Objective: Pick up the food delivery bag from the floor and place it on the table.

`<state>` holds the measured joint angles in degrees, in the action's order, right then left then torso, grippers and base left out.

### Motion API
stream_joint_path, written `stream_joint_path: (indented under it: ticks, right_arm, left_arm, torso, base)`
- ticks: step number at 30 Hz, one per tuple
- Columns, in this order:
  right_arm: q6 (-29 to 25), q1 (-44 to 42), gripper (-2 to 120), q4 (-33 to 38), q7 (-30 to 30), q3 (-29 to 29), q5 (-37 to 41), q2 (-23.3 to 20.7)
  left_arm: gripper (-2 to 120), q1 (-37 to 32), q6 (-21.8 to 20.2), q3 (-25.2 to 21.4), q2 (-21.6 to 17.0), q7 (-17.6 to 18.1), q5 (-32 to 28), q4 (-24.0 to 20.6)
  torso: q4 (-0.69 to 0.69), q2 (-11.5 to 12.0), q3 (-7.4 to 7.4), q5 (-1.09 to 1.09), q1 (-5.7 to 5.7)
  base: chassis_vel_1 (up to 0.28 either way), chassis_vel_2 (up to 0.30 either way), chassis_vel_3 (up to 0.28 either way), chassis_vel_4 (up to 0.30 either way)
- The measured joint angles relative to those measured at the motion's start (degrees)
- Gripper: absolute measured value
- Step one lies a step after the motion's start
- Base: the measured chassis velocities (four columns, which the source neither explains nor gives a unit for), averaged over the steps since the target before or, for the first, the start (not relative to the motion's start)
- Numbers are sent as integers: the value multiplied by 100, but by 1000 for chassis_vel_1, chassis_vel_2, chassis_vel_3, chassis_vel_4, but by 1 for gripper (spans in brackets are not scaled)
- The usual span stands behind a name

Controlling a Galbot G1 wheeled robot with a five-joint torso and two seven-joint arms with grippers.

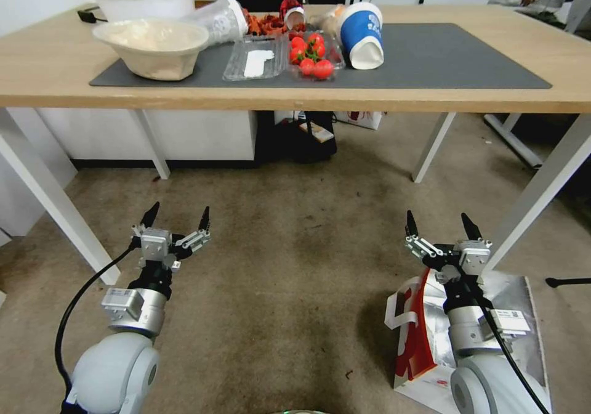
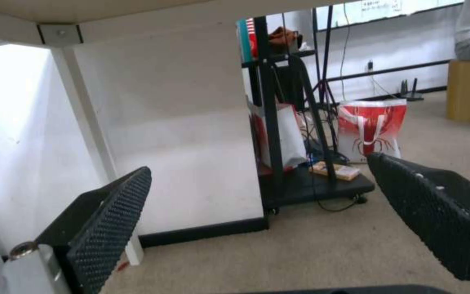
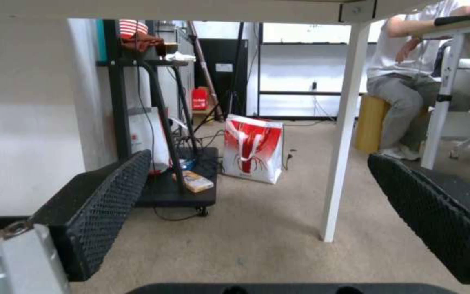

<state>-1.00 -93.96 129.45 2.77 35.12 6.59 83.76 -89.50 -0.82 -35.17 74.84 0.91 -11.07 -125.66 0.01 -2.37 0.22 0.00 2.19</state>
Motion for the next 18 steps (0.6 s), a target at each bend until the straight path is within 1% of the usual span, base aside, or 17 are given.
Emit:
stream_joint_path:
  ticks: [3,6,14,17,18]
  right_arm:
    - [-1,-17,100,-4,-2,-3,0,20]
    - [-3,-28,100,-3,-2,-7,-2,34]
    - [-11,-53,100,20,-2,-3,-6,59]
    - [-28,-120,100,48,36,11,-54,109]
    - [-28,-120,100,48,36,11,-54,109]
  left_arm:
    - [99,2,-2,0,0,1,-4,12]
    - [99,-2,-2,0,0,2,-5,14]
    - [99,-16,18,16,1,3,-6,45]
    - [99,15,249,24,-21,18,-126,127]
    - [99,15,249,24,-21,18,-126,127]
  torso:
    - [0,79,-22,0,-17]
    - [-1,104,-22,0,-24]
    - [0,108,-22,0,-28]
    - [0,96,-22,0,-28]
    - [0,96,-22,0,-28]
  base:
    - [0,0,0,0]
    - [0,0,0,0]
    - [0,0,0,0]
    - [0,0,0,0]
    - [0,0,0,0]
